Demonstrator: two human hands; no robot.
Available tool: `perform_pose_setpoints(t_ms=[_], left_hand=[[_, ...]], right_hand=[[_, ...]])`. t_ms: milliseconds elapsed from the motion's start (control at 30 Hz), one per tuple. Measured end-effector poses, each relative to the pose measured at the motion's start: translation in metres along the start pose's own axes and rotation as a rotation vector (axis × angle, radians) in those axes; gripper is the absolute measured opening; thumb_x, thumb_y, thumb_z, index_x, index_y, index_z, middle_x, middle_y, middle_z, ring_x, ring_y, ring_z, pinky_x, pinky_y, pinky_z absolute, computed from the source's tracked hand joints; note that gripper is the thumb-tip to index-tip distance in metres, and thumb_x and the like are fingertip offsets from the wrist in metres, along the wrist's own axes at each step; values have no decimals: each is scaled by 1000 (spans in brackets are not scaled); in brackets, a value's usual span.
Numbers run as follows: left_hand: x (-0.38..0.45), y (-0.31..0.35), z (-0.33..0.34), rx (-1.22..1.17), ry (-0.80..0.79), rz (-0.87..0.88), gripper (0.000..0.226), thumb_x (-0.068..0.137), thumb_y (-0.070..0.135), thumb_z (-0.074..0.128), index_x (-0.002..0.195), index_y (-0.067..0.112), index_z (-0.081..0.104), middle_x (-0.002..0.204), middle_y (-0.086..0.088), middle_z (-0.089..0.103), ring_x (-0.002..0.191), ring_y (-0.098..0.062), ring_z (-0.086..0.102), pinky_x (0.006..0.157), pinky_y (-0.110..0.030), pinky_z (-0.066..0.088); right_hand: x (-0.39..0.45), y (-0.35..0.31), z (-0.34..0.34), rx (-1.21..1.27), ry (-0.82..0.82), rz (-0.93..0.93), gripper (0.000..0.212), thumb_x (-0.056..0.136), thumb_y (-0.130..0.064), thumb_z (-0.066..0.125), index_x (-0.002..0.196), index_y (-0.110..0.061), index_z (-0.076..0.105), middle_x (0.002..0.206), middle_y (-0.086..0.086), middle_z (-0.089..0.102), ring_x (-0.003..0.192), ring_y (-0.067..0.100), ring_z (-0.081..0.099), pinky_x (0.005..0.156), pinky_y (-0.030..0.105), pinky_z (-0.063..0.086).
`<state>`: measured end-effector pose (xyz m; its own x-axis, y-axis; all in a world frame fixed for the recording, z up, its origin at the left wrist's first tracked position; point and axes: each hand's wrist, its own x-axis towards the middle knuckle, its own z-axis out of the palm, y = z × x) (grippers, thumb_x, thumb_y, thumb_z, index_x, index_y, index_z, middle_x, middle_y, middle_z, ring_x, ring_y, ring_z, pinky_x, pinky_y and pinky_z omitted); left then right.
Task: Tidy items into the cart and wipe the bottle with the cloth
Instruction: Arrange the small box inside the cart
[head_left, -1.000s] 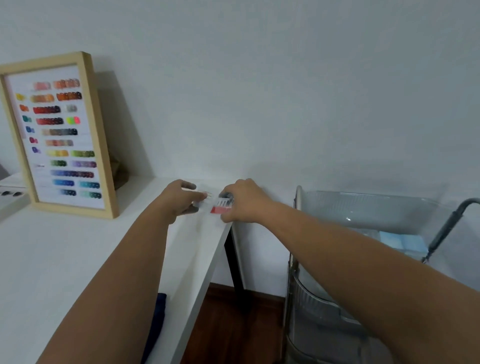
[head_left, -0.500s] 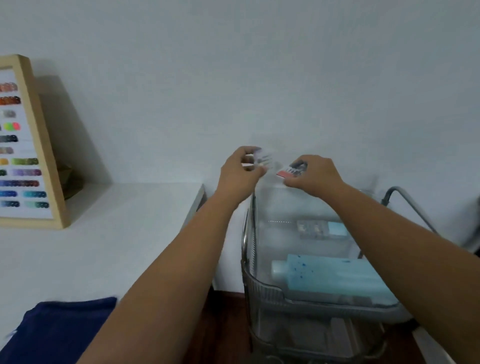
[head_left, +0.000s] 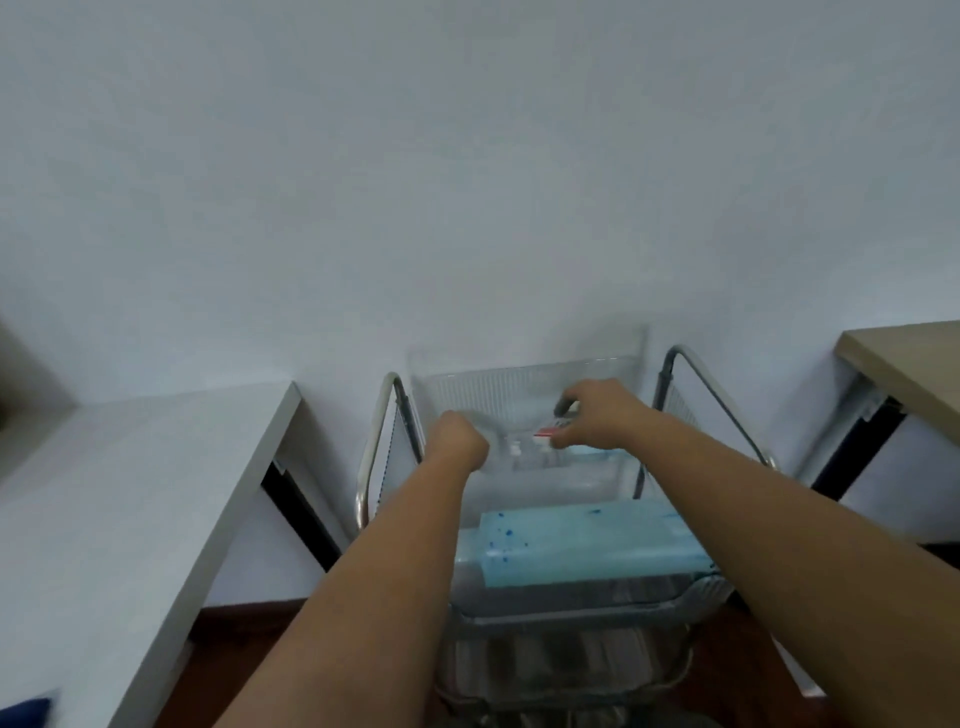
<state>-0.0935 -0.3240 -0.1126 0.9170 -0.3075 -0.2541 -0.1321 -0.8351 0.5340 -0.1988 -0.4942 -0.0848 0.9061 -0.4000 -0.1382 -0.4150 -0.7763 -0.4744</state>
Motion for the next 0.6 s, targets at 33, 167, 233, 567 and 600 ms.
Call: perform_pose_setpoints(t_ms=[33,167,233,567,600], left_hand=[[3,1,4,13,-8,-6,37,86,4,65,122,-2,56,118,-18,65,106,-30,64,81,-33,53],[13,7,15,20,-14,-21,36,86,2,63,121,-2,56,118,-18,64,105,-31,64,85,-36,55],[17,6,18,16,8,-6,32,87,3,61,118,-1,61,116,-18,66,104,-31,64,85,-36,55],[22,-12,19,-61,-24,99,42,81,2,70,121,13,61,121,-10,62,97,-22,59,74,-27,46],[22,-13,19,-54,-43,108,43,79,1,73,119,14,63,121,-10,63,95,-21,59,73,-26,44]], right_hand=[[3,0,4,-8,-4,-1,47,65,-43,81,104,-21,66,112,2,61,89,15,50,76,25,41],[13,-1,20,-77,-6,17,52,69,-53,75,107,-18,64,110,3,65,95,19,57,76,27,45],[17,-3,28,-143,4,27,54,71,-57,71,109,-19,64,111,4,64,102,24,57,79,30,46],[26,-11,53,-322,-5,-19,54,74,-40,78,117,-14,60,116,10,50,96,29,60,81,37,52],[27,-11,53,-343,-4,-30,51,74,-35,79,117,-14,60,116,10,50,95,28,60,80,37,52]])
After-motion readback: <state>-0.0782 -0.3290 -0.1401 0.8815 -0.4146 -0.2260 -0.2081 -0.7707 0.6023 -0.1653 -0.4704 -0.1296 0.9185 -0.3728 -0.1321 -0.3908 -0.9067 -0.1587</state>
